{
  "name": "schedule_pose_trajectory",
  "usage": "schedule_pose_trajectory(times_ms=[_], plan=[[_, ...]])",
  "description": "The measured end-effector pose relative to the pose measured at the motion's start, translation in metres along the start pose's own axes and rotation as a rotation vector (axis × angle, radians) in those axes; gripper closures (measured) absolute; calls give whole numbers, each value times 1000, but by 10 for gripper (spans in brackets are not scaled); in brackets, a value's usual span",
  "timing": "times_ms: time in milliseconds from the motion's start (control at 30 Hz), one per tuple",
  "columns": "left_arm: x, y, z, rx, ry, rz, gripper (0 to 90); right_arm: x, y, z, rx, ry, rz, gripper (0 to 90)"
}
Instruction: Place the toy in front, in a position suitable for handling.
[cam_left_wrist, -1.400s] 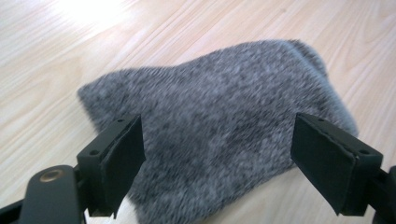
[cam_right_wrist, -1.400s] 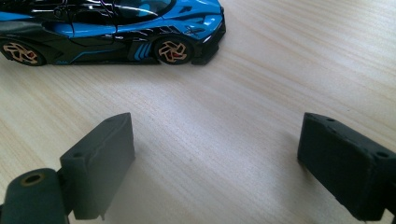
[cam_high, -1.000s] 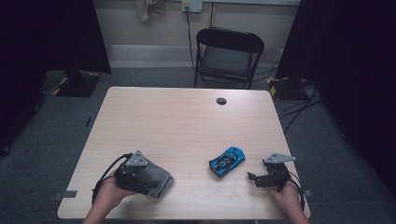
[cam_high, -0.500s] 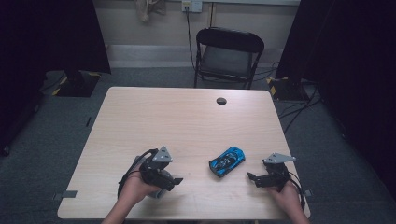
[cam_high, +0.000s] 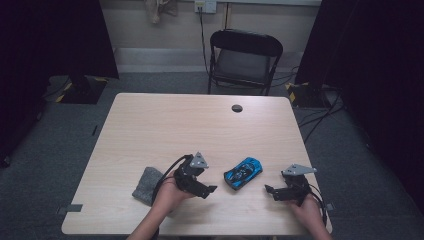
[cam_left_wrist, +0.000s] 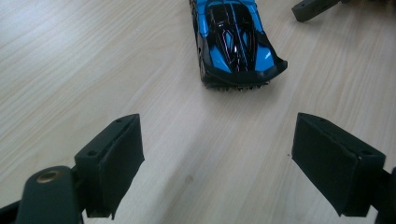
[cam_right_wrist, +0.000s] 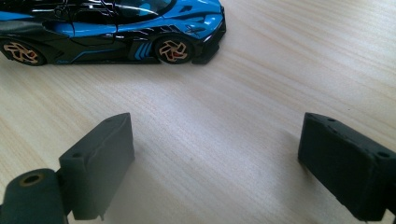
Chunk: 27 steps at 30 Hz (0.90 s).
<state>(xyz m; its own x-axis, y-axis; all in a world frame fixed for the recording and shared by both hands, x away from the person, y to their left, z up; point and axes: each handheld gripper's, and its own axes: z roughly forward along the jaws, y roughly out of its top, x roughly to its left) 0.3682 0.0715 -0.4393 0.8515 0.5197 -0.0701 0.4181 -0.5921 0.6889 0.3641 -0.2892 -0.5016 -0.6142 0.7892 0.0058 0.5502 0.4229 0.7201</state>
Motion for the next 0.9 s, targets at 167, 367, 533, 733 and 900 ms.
schedule_pose_trajectory(times_ms=[167,367,533,733,900], plan=[[-3,8,11,4,6,-6,160,0,0,0,0,0,0,101],[-7,15,23,9,3,6,160,0,0,0,0,0,0,101],[-10,22,33,18,3,18,160,0,0,0,0,0,0,101],[-14,30,44,27,11,33,161,0,0,0,0,0,0,101],[-17,39,52,31,19,47,160,0,0,0,0,0,0,101]])
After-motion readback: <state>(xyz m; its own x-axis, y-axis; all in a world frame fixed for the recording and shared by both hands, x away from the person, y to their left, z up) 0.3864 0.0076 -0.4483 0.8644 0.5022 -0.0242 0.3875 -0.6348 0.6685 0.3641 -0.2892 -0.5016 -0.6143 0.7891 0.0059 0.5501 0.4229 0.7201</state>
